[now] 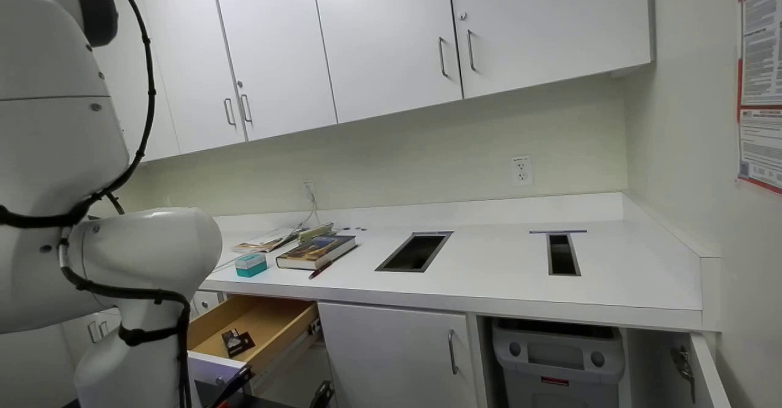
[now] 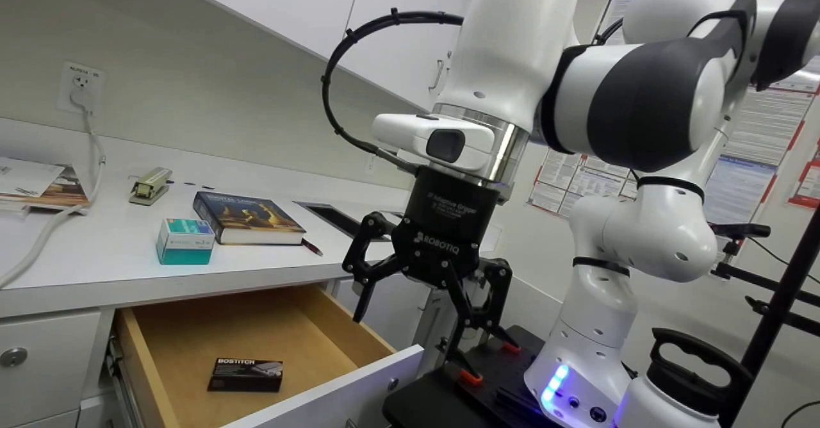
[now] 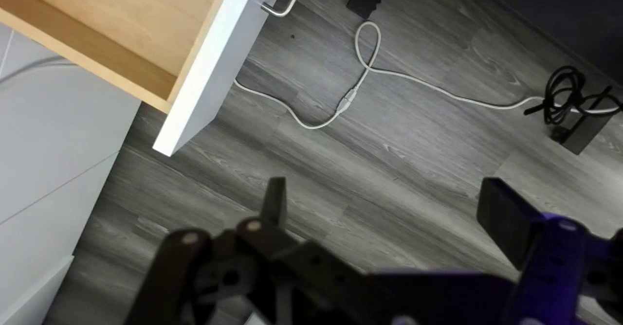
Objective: Close the kitchen drawer
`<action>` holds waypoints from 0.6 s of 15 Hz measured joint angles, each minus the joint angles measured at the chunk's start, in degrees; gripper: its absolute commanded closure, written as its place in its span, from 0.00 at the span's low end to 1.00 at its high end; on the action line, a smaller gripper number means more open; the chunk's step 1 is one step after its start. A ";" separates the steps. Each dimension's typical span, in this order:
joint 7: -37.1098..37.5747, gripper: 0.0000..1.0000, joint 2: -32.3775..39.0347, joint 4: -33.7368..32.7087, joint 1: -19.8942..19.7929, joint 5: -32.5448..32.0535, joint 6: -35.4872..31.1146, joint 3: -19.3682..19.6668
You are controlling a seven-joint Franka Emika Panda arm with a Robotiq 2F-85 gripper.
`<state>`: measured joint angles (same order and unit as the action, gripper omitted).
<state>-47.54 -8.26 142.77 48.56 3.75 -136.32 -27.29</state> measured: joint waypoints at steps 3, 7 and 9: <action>-0.50 0.00 0.02 -0.31 0.05 0.00 0.00 0.10; -0.54 0.00 1.46 0.17 0.89 -4.39 -0.37 -1.26; 0.75 0.00 3.73 0.94 1.68 -10.52 -2.65 -3.16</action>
<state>-46.80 -4.53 143.71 50.25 -6.77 -138.97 -30.45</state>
